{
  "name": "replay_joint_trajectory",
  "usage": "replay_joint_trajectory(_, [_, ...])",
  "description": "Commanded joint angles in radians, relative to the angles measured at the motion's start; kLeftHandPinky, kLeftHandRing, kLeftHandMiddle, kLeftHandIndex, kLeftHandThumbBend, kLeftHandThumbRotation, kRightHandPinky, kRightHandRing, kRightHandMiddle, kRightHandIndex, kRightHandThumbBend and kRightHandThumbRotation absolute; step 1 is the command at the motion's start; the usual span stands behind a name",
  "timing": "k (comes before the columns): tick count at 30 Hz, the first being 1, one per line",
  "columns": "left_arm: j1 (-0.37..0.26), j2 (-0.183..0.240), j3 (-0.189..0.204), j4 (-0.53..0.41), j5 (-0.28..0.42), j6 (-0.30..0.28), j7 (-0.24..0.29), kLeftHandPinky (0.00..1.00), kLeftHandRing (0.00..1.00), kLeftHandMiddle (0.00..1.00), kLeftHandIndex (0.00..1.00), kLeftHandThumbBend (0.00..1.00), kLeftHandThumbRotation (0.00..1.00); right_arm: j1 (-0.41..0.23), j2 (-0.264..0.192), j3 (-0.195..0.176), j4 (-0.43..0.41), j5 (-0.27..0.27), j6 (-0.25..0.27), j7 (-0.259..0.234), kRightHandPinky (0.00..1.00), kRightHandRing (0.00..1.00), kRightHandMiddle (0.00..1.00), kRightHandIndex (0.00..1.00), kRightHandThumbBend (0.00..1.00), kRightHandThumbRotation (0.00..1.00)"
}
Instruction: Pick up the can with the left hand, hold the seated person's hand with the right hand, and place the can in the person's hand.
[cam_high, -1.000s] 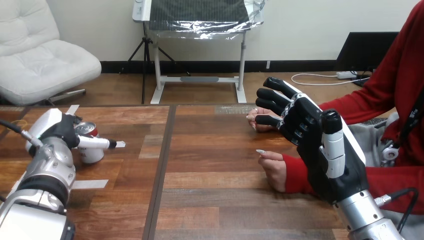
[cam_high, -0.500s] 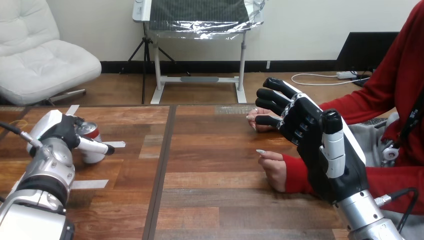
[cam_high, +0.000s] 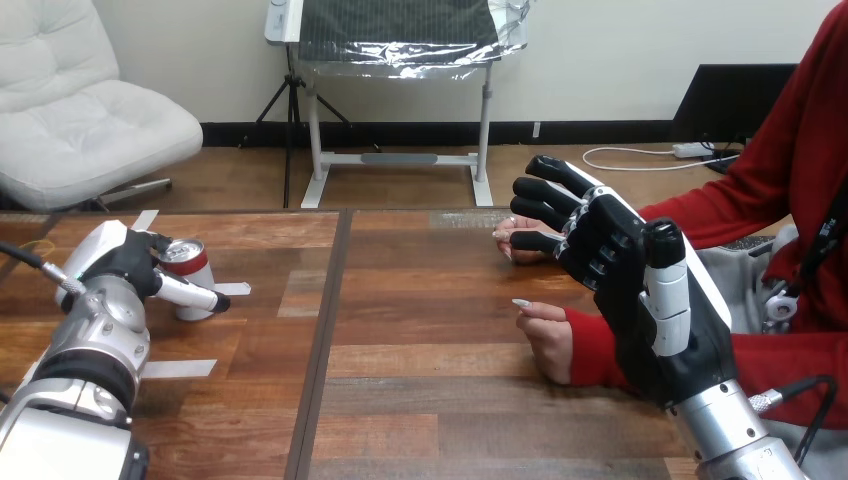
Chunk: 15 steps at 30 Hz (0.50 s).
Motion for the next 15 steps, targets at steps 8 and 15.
replay_joint_trajectory(8, [-0.038,-0.011,-0.001,-0.015,0.004,-0.002,-0.012,0.64,0.79,0.85,0.86,0.75,0.12,-0.038,0.004,-0.01,-0.043,0.009,-0.025,0.0,0.78,0.86,0.85,0.87,0.89,1.0])
replay_joint_trajectory(15, [-0.036,-0.014,0.0,-0.016,0.004,-0.001,0.004,0.61,0.76,0.83,0.85,0.76,0.1,-0.037,0.0,-0.01,-0.048,0.011,-0.015,0.001,0.78,0.86,0.85,0.87,0.9,1.0])
